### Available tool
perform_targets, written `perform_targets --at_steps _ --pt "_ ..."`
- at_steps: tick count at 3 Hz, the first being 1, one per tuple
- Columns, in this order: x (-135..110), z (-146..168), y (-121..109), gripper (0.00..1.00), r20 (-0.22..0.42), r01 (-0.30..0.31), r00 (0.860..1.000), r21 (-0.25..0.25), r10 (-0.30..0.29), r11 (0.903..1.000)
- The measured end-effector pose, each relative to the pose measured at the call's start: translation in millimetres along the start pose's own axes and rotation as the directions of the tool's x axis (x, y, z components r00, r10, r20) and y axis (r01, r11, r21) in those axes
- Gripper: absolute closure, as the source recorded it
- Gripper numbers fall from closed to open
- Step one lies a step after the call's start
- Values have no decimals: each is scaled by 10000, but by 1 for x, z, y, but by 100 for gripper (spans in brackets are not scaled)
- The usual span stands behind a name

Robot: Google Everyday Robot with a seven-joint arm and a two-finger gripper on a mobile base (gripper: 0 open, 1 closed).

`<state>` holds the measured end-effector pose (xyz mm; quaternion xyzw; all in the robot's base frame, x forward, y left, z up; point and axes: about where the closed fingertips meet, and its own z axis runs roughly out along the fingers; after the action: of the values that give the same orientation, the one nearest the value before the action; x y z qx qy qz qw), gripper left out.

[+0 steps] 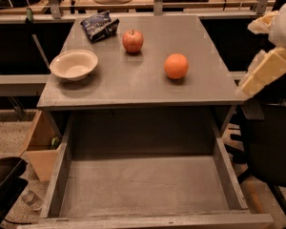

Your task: Place orange into top drawer

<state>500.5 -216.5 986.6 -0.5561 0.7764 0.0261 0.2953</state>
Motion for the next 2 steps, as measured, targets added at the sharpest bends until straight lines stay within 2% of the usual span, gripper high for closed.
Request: perform_targets --at_steps 1,2 --pt "-8 10 -30 0 1617 -876 9831 51 856 9961" --pt "-15 22 -44 0 3102 -1504 9390 -188 1488 9884"
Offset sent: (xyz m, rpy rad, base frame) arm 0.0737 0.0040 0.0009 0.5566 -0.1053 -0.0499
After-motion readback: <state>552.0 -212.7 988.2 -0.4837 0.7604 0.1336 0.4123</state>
